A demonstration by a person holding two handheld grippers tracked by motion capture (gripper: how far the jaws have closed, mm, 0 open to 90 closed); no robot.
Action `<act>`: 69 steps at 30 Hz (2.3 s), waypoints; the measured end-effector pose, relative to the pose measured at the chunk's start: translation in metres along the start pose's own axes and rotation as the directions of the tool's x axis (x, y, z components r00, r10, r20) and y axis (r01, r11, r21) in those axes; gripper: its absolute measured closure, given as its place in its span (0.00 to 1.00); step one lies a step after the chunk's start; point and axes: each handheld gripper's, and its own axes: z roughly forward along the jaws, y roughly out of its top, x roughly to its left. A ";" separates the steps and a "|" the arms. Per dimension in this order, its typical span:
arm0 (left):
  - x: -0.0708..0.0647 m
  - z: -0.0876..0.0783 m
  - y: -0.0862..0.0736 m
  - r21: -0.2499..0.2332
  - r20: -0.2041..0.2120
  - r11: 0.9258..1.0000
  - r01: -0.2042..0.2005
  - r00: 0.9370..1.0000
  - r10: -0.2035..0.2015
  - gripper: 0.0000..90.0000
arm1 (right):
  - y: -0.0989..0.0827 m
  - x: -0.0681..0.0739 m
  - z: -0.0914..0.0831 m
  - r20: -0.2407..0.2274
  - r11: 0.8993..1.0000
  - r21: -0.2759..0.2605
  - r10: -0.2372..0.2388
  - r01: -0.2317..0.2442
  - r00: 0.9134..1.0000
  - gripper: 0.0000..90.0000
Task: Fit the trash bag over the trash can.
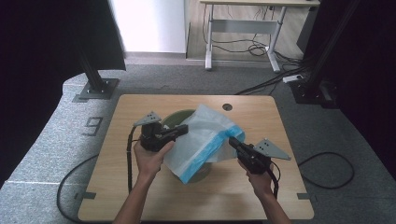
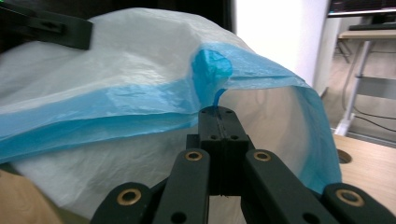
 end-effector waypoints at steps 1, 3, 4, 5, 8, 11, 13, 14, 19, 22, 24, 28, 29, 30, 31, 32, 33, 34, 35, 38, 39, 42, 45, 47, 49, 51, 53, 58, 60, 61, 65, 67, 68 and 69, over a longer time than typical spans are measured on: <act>0.001 0.000 0.000 0.001 0.000 1.000 0.003 1.000 -0.003 1.00 | 0.001 0.000 0.000 -0.003 1.000 -0.001 -0.001 0.001 1.000 0.99; 0.004 0.001 -0.002 0.002 0.003 1.000 0.013 1.000 -0.013 1.00 | 0.002 0.000 0.000 -0.016 1.000 0.000 -0.001 0.001 1.000 0.99; 0.004 0.002 -0.002 0.004 0.002 1.000 0.015 1.000 -0.015 1.00 | 0.002 -0.001 0.000 -0.018 1.000 0.005 0.000 0.000 1.000 0.99; 0.004 0.002 -0.002 0.004 0.002 1.000 0.015 1.000 -0.015 1.00 | 0.002 -0.001 0.000 -0.018 1.000 0.005 0.000 0.000 1.000 0.99; 0.006 0.002 -0.003 0.004 0.002 1.000 0.019 1.000 -0.019 1.00 | 0.001 -0.003 0.001 -0.016 1.000 0.005 0.014 -0.014 1.000 0.94; 0.007 0.001 -0.002 0.003 0.004 1.000 0.022 1.000 -0.022 1.00 | 0.000 -0.004 0.002 -0.020 1.000 0.009 0.027 -0.027 0.999 0.91; 0.008 0.000 -0.002 0.003 0.007 1.000 0.026 1.000 -0.026 1.00 | -0.001 -0.005 0.003 -0.029 0.999 0.009 0.035 -0.035 0.999 0.88; 0.008 0.000 -0.002 0.003 0.007 1.000 0.026 1.000 -0.026 1.00 | -0.001 -0.005 0.003 -0.029 0.999 0.009 0.035 -0.035 0.999 0.88; 0.009 0.001 -0.002 0.003 0.019 0.999 0.032 0.999 -0.032 1.00 | -0.001 -0.005 0.007 -0.054 0.999 0.010 0.041 -0.040 0.998 0.82; 0.009 0.003 -0.002 0.009 0.020 0.999 0.031 0.999 -0.032 1.00 | -0.001 -0.005 0.012 -0.067 0.999 0.012 0.035 -0.034 0.997 0.86; 0.009 0.002 -0.002 0.010 0.020 0.999 0.034 0.999 -0.034 1.00 | 0.000 -0.006 0.012 -0.067 0.999 0.008 0.033 -0.033 0.997 0.90; 0.013 0.000 -0.003 -0.001 0.009 0.999 0.041 0.999 -0.041 1.00 | 0.002 -0.006 0.012 -0.077 1.000 -0.007 0.014 -0.014 0.997 0.99; 0.013 0.000 -0.003 -0.001 0.009 0.999 0.041 0.999 -0.041 1.00 | 0.002 -0.006 0.012 -0.077 1.000 -0.007 0.014 -0.014 0.997 0.99; 0.015 0.000 -0.003 -0.005 0.005 0.999 0.041 0.999 -0.041 1.00 | 0.001 -0.005 0.012 -0.073 1.000 0.001 0.002 -0.002 0.997 0.99; 0.015 0.000 -0.003 -0.005 0.005 0.999 0.041 0.999 -0.041 1.00 | 0.001 -0.005 0.012 -0.073 1.000 0.001 0.002 -0.002 0.997 0.99; 0.016 0.000 -0.003 -0.005 0.003 0.999 0.040 0.999 -0.040 1.00 | 0.001 -0.005 0.012 -0.071 1.000 0.005 -0.002 0.002 0.997 0.99; 0.016 0.000 -0.002 -0.008 -0.001 0.999 0.040 0.999 -0.040 1.00 | 0.001 -0.005 0.011 -0.074 1.000 0.012 -0.007 0.007 0.997 0.99; 0.018 -0.002 -0.002 -0.021 -0.010 0.999 0.038 0.999 -0.038 1.00 | 0.002 -0.006 0.010 -0.074 1.000 0.016 -0.011 0.012 0.997 0.99; 0.018 -0.002 -0.002 -0.021 -0.010 0.999 0.038 0.999 -0.038 1.00 | 0.002 -0.006 0.010 -0.074 1.000 0.016 -0.011 0.012 0.997 0.99; 0.023 -0.003 0.000 -0.039 -0.024 0.998 0.044 0.999 -0.045 1.00 | 0.004 -0.010 0.008 -0.064 0.999 0.037 -0.024 0.026 0.998 0.99; 0.025 -0.004 0.000 -0.042 -0.031 0.998 0.045 0.998 -0.046 1.00 | 0.004 -0.010 0.008 -0.064 0.999 0.037 -0.024 0.026 0.998 0.99; 0.032 -0.008 0.001 -0.061 -0.053 0.997 0.047 0.997 -0.050 1.00 | 0.006 -0.013 0.005 -0.055 0.999 0.047 -0.022 0.024 0.998 0.99; 0.039 -0.014 0.000 -0.085 -0.063 0.995 0.060 0.996 -0.065 1.00 | 0.009 -0.019 0.002 -0.030 0.998 0.061 -0.023 0.025 0.999 0.99; 0.045 -0.022 -0.003 -0.093 -0.069 0.993 0.067 0.995 -0.074 1.00 | 0.011 -0.022 0.001 -0.004 0.997 0.074 -0.028 0.029 1.000 0.99; 0.047 -0.025 -0.005 -0.098 -0.068 0.992 0.075 0.994 -0.082 1.00 | 0.011 -0.023 0.000 0.000 0.997 0.074 -0.028 0.028 1.000 0.99; 0.049 -0.030 -0.008 -0.100 -0.071 0.992 0.077 0.994 -0.084 1.00 | 0.013 -0.027 -0.002 0.009 0.997 0.073 -0.027 0.026 1.000 0.99; 0.050 -0.036 -0.010 -0.095 -0.072 0.993 0.072 0.994 -0.079 1.00 | 0.013 -0.030 -0.006 0.016 0.997 0.073 -0.024 0.023 1.000 0.99; 0.050 -0.045 -0.012 -0.074 -0.091 0.996 0.044 0.995 -0.051 1.00 | 0.011 -0.030 -0.011 0.016 0.996 0.081 -0.027 0.025 1.000 0.99; 0.049 -0.047 -0.012 -0.072 -0.091 0.996 0.043 0.995 -0.049 1.00 | 0.010 -0.030 -0.014 0.010 0.996 0.084 -0.028 0.027 1.000 0.99; 0.048 -0.050 -0.013 -0.071 -0.091 0.997 0.039 0.995 -0.045 1.00 | 0.010 -0.030 -0.014 0.010 0.996 0.084 -0.028 0.027 1.000 0.99; 0.043 -0.060 -0.017 -0.048 -0.117 0.999 -0.008 0.993 0.002 1.00 | 0.008 -0.027 -0.023 -0.013 0.995 0.091 -0.031 0.032 0.999 0.99; 0.043 -0.065 -0.020 -0.047 -0.122 0.999 -0.014 0.992 0.009 1.00 | 0.006 -0.024 -0.027 -0.029 0.995 0.095 -0.034 0.036 0.999 0.99; 0.044 -0.068 -0.022 -0.049 -0.124 0.999 -0.011 0.992 0.005 1.00 | 0.005 -0.023 -0.029 -0.036 0.995 0.097 -0.032 0.036 0.999 0.99; 0.045 -0.070 -0.024 -0.050 -0.126 0.999 -0.008 0.992 0.001 1.00 | 0.004 -0.022 -0.030 -0.044 0.995 0.098 -0.032 0.036 0.999 0.99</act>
